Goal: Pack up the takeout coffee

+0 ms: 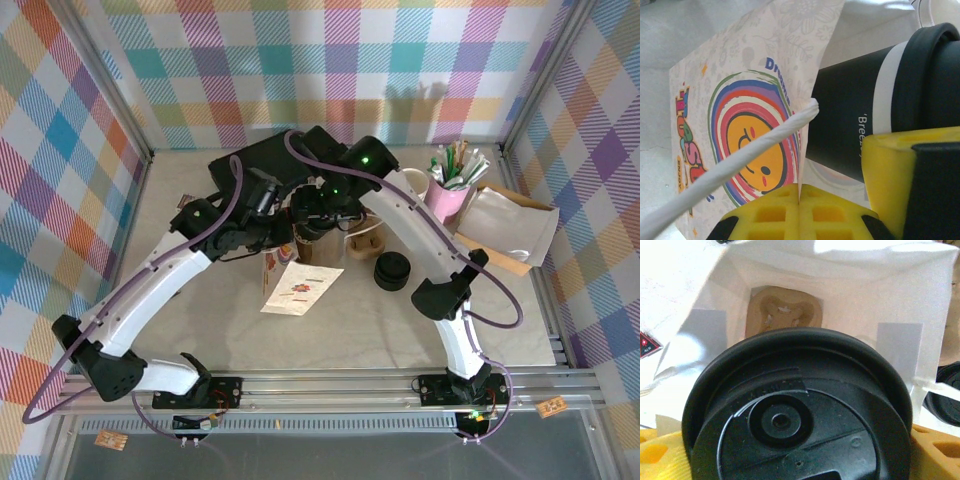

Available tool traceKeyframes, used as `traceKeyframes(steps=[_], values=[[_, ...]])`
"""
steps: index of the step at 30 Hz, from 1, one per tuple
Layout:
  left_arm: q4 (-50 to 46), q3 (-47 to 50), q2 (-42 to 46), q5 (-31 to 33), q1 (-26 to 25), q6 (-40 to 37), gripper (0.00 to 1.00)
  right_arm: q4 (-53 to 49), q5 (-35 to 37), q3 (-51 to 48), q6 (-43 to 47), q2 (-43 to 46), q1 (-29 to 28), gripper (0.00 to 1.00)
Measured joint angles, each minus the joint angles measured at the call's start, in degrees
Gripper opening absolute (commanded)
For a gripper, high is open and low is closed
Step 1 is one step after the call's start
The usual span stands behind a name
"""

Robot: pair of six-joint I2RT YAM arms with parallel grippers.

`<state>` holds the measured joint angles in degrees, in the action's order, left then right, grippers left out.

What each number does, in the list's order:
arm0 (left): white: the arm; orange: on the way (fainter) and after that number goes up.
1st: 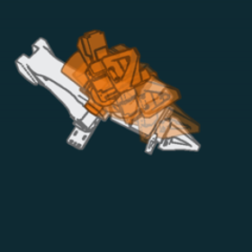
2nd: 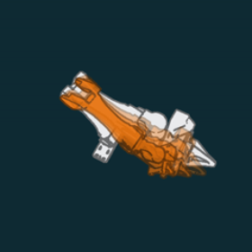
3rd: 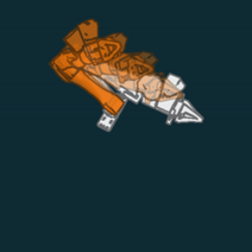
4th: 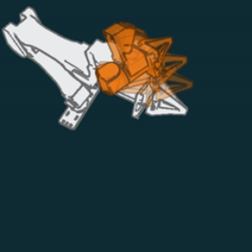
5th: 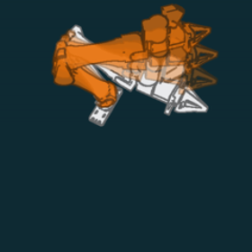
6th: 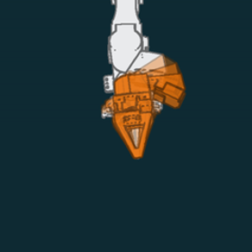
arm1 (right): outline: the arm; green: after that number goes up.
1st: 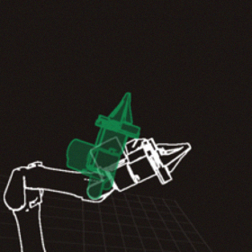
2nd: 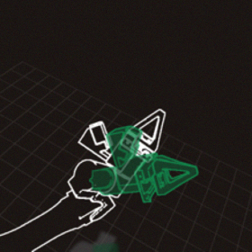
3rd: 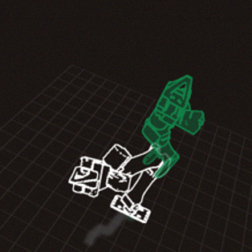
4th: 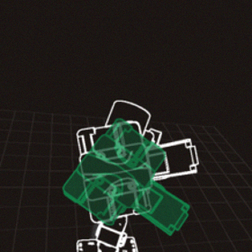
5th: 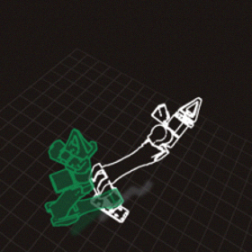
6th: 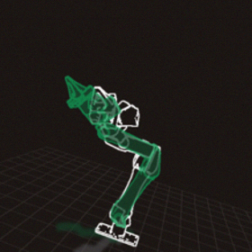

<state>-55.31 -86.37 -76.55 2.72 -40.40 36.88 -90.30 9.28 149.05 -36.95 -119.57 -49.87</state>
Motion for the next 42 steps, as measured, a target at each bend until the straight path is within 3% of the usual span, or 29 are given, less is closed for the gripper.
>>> traceKeyframes(steps=[24,42], values=[[16.76,8.52,6.25,-5.35,-0.02,9.88,0.0,-1.88,3.98,1.44,-1.44,3.34,-0.04,0.59],[19.19,15.72,6.43,-3.61,0.0,14.78,0.0,-1.86,3.02,-2.99,0.96,0.07,-0.04,0.55]])
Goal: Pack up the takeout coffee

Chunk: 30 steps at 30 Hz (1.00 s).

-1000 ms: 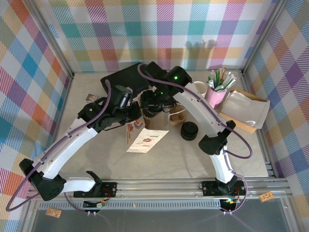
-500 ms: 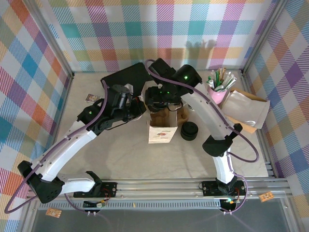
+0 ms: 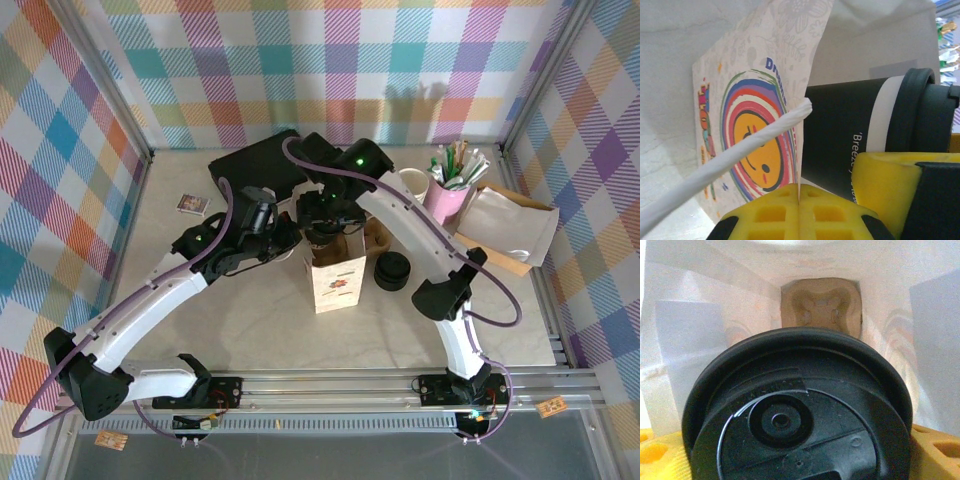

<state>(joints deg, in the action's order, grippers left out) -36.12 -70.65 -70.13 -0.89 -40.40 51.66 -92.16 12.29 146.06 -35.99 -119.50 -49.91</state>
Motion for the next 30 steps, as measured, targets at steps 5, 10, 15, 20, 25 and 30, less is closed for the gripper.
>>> traceKeyframes(steps=[5,10,15,20,25,30], values=[[-1.2,0.02,0.0,0.83,-0.02,0.0,0.0,-0.02,-0.39,-0.11,0.55,-0.81,0.0,0.54],[-2.1,0.02,-0.02,1.6,0.0,-0.02,0.0,-0.02,-0.26,-0.26,0.96,-1.77,0.0,0.52],[-1.97,0.0,-0.02,1.64,0.0,-0.09,0.0,-0.02,1.22,-1.31,2.1,-4.02,0.2,0.52],[-2.27,0.0,0.11,1.84,0.0,-0.11,0.0,-0.02,1.99,-2.01,2.6,-6.16,0.28,0.52],[-2.51,0.02,0.24,1.79,-0.02,-0.07,0.0,0.0,1.99,-2.51,2.58,-6.25,0.11,0.49],[-2.75,0.02,0.24,1.44,-0.02,-0.07,0.0,0.39,1.7,-4.76,2.56,-6.25,0.0,0.46]])
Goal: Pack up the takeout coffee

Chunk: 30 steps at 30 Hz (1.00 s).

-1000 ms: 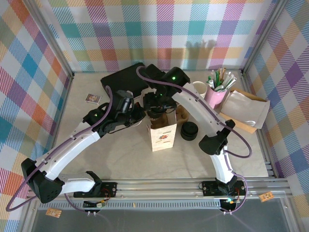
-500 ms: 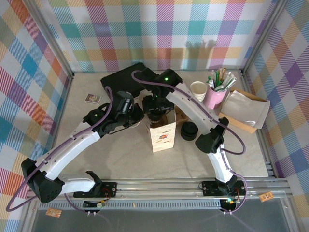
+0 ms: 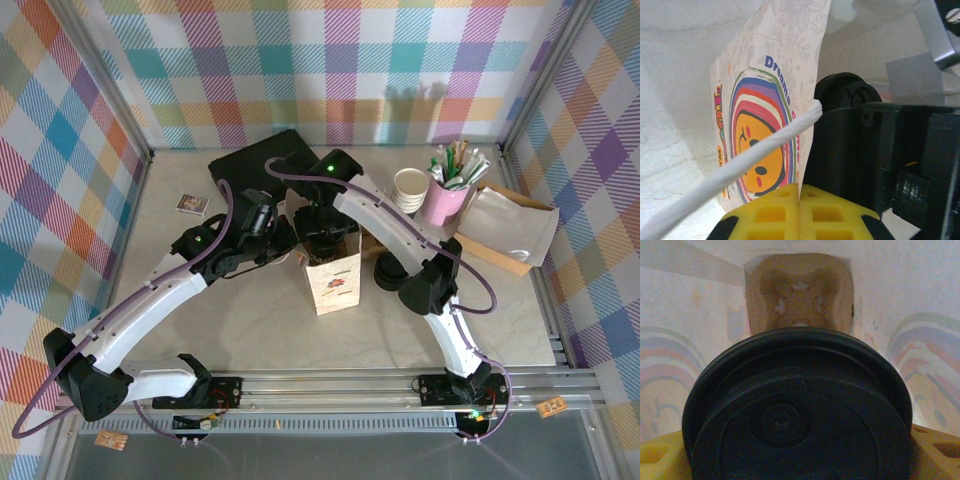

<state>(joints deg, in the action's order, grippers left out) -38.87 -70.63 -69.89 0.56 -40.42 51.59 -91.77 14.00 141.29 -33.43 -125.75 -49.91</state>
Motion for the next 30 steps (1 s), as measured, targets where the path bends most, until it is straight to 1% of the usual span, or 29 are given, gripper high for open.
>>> traceKeyframes(steps=[8,17,26,30], values=[[-0.07,0.0,0.0,-0.52,0.0,-0.39,0.0,0.2,-0.04,-2.43,0.04,0.09,0.0,0.45],[0.13,-0.9,0.0,-1.81,0.0,-1.6,0.0,-0.44,1.66,-3.21,0.48,-0.22,0.0,0.45],[-2.64,-3.56,0.0,-4.37,0.11,-3.65,0.0,-0.37,1.57,-3.39,0.96,-0.22,0.0,0.45],[-4.15,-3.89,0.04,-6.78,0.9,-3.91,0.0,0.13,1.29,-3.41,1.11,-0.22,0.0,0.45]])
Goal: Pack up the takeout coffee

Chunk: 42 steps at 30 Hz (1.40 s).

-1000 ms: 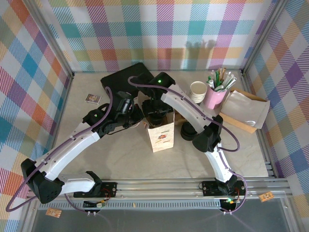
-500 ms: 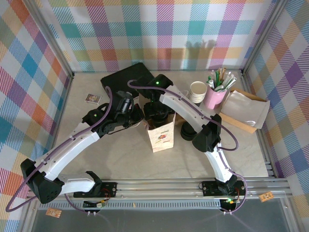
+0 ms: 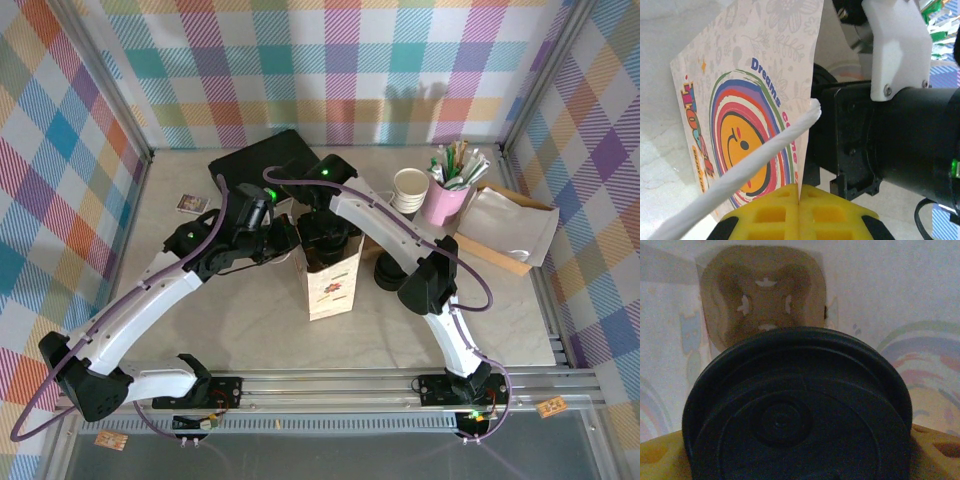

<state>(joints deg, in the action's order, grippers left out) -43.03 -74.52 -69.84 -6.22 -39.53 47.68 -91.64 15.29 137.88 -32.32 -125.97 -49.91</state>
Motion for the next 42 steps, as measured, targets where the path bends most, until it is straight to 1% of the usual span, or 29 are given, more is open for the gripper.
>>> traceKeyframes(steps=[6,12,17,24,29,35,39,42], values=[[-0.68,1.55,1.81,-3.58,1.25,0.07,0.0,0.72,-1.07,0.0,0.26,0.0,-0.22,0.45],[1.64,5.49,3.61,-5.81,1.42,-1.31,0.0,0.87,-1.38,-0.68,1.16,0.02,-0.76,0.45],[2.58,5.9,3.61,-6.38,1.42,-6.56,0.0,2.32,-0.92,-2.82,2.67,0.9,-0.74,0.45],[5.2,9.33,5.97,-6.64,1.42,-14.51,0.0,8.02,-0.9,-13.07,5.14,6.19,-0.79,0.46],[5.7,11.37,8.28,-6.73,1.36,-17.73,0.0,10.64,-1.49,-17.53,6.69,9.03,-1.16,0.46],[3.82,9.44,7.1,-5.55,0.37,-20.5,0.0,12.09,-2.32,-18.71,7.89,10.45,-1.92,0.46],[2.01,6.64,4.48,-2.6,-1.44,-21.4,0.0,12.24,-2.36,-18.69,8.22,10.49,-1.9,0.46],[1.33,6.25,4.15,0.33,-3.1,-21.46,0.0,10.86,-1.84,-17.49,8.22,9.73,-1.92,0.46]])
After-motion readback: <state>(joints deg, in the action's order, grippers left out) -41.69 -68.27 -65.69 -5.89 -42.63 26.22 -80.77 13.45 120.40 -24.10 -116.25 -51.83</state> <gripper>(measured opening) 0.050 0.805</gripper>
